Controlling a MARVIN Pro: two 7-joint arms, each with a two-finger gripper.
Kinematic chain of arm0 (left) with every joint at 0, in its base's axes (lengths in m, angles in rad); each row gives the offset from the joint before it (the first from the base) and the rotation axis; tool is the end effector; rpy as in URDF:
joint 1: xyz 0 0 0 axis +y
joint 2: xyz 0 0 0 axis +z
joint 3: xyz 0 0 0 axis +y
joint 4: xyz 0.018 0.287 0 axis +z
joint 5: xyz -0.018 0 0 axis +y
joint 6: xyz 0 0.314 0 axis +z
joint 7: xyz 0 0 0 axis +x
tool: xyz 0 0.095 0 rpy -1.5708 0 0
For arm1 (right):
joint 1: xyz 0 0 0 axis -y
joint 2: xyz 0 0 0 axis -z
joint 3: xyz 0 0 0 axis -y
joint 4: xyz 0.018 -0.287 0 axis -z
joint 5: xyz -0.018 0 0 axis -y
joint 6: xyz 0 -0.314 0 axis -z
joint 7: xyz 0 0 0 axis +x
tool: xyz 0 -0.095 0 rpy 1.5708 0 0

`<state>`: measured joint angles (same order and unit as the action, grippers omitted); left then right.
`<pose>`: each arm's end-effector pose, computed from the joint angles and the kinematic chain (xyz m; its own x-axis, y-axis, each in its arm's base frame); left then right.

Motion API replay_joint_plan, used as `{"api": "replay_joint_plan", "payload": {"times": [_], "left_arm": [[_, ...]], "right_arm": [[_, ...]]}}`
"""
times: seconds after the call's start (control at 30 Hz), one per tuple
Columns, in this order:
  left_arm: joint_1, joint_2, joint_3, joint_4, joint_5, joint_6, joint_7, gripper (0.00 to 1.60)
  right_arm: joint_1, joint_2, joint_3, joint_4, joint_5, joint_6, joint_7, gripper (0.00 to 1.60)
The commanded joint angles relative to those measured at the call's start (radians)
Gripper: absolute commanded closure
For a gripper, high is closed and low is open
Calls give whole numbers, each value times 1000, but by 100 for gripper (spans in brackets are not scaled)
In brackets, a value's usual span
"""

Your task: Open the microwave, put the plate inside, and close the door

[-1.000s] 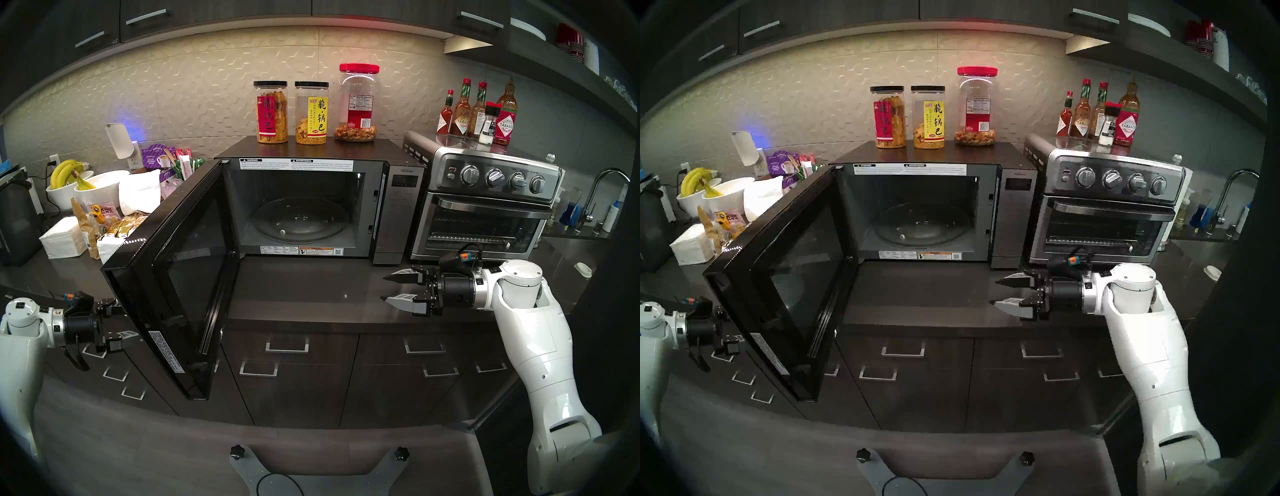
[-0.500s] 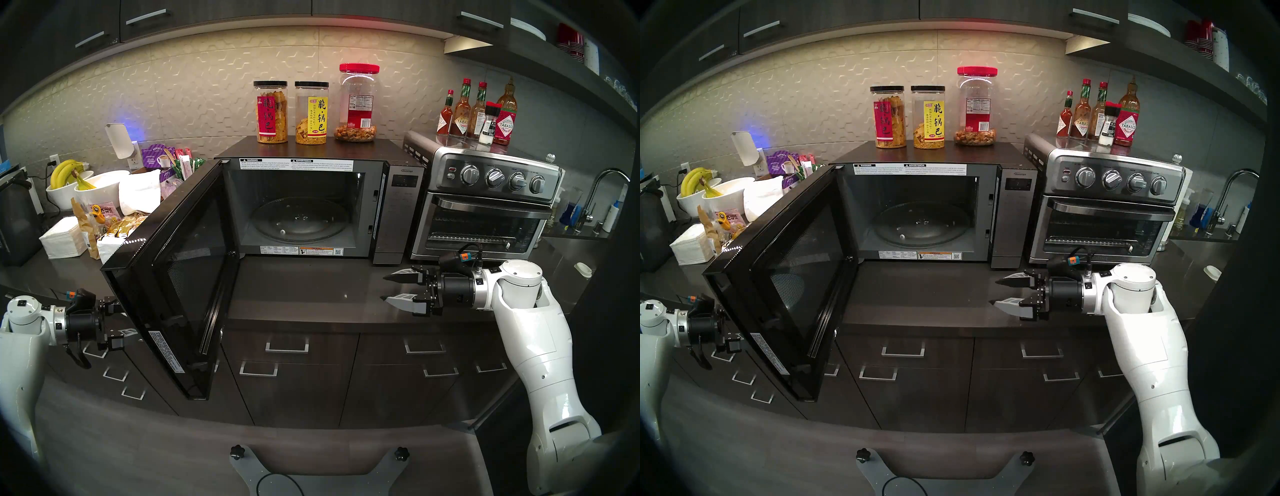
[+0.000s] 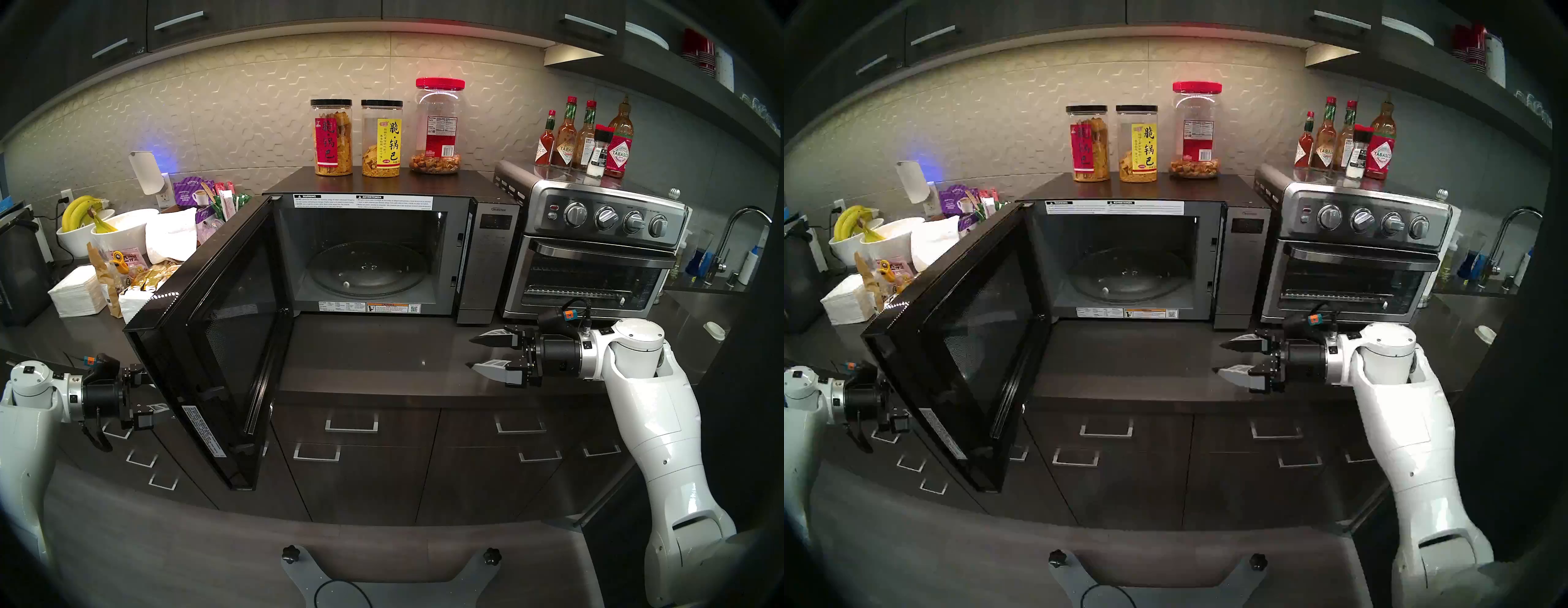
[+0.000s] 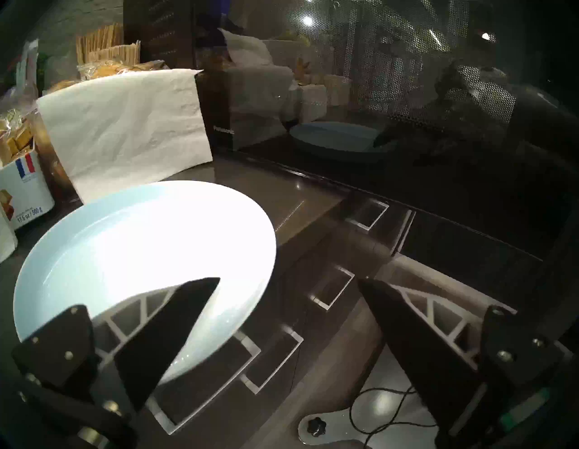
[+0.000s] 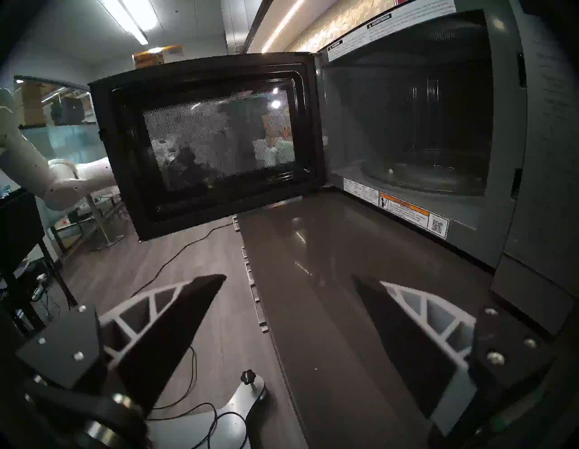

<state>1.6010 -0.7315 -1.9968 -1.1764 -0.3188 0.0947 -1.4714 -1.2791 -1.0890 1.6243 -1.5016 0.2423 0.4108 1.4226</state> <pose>0.3221 0.3324 -0.2403 0.3087 -0.3083 0.8998 -0.7630 -0.6451 0.0407 0.4227 -0.0783 -0.1962 0.1768 0.1822 0.9672 0.9447 -0.3071 -0.1148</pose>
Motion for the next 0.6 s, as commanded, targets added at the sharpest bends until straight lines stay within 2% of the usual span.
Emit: {"api": "replay_joint_plan", "payload": {"times": [0.0,0.57], "left_arm": [[-11,21,2,-17,12,12,7,0],[-22,26,8,-37,58,38,25,0]], "right_arm": [[15,2,3,-9,6,2,7,0],[15,0,5,-9,4,3,8,0]]}}
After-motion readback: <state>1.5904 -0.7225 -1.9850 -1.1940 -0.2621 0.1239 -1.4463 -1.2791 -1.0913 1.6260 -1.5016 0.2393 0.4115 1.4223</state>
